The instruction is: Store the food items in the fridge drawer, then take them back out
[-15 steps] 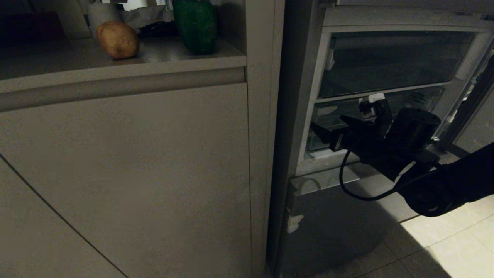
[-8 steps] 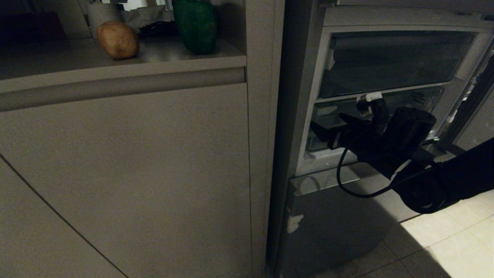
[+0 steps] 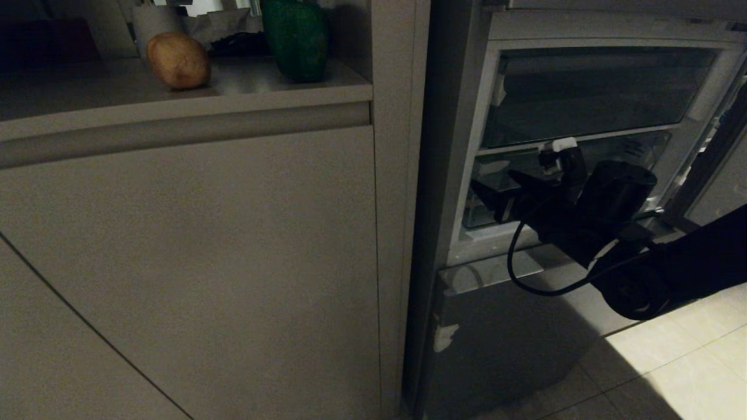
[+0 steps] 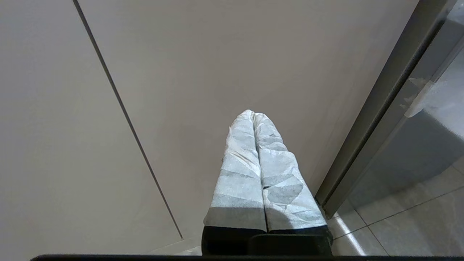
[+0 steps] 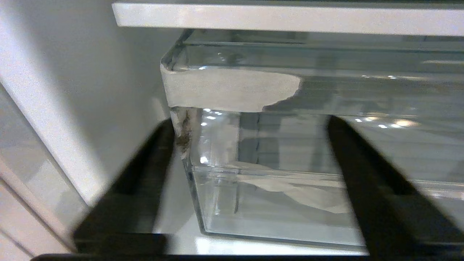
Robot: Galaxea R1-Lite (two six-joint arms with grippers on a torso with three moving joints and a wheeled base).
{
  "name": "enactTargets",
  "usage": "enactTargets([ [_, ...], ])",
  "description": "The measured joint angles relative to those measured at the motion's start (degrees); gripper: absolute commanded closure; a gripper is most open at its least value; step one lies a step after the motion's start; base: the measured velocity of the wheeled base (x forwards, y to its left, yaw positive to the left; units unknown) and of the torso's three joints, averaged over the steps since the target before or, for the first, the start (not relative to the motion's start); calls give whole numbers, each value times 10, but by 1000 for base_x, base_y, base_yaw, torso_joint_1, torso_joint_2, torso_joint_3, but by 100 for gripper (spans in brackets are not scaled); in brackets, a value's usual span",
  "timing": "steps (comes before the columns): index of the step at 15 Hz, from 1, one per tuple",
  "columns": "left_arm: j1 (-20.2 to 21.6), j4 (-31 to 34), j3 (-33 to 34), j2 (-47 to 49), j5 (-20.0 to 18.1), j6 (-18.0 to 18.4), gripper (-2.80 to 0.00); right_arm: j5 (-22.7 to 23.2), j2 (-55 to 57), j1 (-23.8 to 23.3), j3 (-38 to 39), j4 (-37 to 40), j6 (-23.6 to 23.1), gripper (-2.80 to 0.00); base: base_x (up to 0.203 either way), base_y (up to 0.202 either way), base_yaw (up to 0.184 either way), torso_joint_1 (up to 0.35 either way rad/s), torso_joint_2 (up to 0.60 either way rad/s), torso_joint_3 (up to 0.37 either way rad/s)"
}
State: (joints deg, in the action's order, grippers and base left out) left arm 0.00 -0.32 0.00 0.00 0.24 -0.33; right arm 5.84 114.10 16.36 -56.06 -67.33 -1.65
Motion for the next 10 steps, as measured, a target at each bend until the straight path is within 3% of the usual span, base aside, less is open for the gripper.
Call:
enactTargets([
  [10,0,-1,0,0,0,0,0,-39,1,44,0,2,-2,0,0,0,0,0,0,0],
])
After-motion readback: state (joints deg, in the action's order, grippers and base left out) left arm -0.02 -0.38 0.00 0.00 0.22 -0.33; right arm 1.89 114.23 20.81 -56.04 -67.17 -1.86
